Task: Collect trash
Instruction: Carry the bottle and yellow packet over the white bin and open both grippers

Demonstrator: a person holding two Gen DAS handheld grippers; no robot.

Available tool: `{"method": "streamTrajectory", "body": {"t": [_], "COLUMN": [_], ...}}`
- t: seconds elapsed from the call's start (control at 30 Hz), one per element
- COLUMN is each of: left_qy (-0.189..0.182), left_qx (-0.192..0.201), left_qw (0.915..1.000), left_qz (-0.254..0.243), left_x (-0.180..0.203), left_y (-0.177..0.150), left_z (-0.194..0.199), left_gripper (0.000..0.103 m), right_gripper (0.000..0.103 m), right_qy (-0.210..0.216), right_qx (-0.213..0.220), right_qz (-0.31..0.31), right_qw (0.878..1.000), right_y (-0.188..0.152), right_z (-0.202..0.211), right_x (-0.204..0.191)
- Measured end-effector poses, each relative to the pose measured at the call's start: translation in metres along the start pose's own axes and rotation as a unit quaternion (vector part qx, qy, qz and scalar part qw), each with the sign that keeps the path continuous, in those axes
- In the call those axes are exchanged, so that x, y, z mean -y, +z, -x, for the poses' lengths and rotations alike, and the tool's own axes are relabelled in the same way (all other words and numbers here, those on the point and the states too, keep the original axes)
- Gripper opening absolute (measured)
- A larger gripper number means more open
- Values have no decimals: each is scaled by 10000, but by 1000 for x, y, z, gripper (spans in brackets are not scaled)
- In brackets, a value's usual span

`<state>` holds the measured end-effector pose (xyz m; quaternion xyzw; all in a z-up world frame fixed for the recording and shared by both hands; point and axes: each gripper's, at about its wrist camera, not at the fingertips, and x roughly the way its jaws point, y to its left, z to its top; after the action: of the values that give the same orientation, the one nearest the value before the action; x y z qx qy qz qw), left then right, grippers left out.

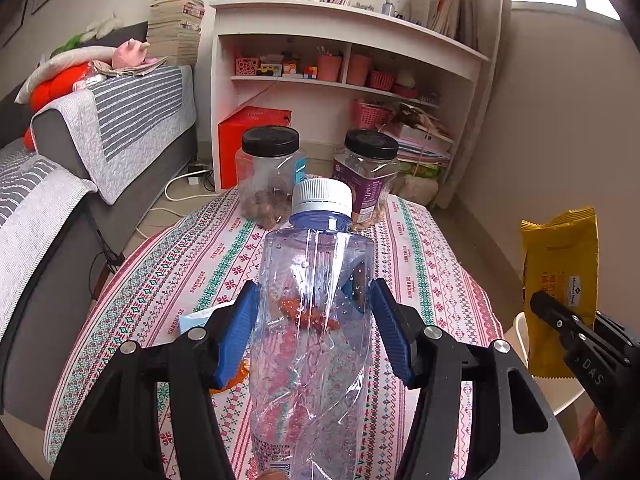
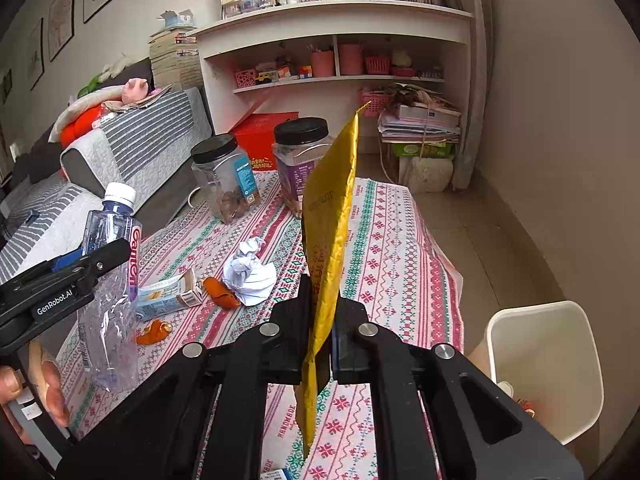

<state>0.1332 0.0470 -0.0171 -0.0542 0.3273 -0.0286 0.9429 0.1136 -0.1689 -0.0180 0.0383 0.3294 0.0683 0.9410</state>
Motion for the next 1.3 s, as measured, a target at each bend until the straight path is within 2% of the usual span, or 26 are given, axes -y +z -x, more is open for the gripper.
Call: {"method": "streamTrajectory", "body": {"t": [0.3,0.47,0.93,1.0,1.03,1.07,1.1,1.13,1.3], "left_qy": [-174,-342,-1078,-1220,-1298,-1372,-1431,-1494,-1781], "left_qx": [43,-19,-14,-38,-60,-82,-105,-130,-259], "left_qw": [9993,9985,9888,9865,9852,9839,9828,9815,9751], "left_qz": [-322,-431,-1035,-1087,-1115,-1140,-1164,-1194,-1297], "left_x": [41,68,181,199,208,218,227,237,282], "left_y": [-5,-6,-11,-12,-13,-14,-14,-15,-19], "left_z": [7,6,11,11,10,10,9,8,5], "left_gripper": [57,57,57,57,57,57,57,57,58], "right_gripper": [8,8,8,12,19,33,42,56,74], "right_qy": [-375,-758,-1862,-2018,-2122,-2201,-2275,-2351,-2777], "right_qx": [101,153,51,11,-19,-48,-54,-52,3], "right_qz": [-251,-353,-896,-998,-1053,-1109,-1179,-1240,-1497], "right_qw": [9989,9964,9784,9743,9715,9691,9666,9640,9489], "right_y": [-5,-10,-34,-38,-40,-43,-45,-48,-60], "right_z": [21,35,69,72,74,76,78,81,100], "right_x": [42,68,158,171,178,184,190,197,221]}}
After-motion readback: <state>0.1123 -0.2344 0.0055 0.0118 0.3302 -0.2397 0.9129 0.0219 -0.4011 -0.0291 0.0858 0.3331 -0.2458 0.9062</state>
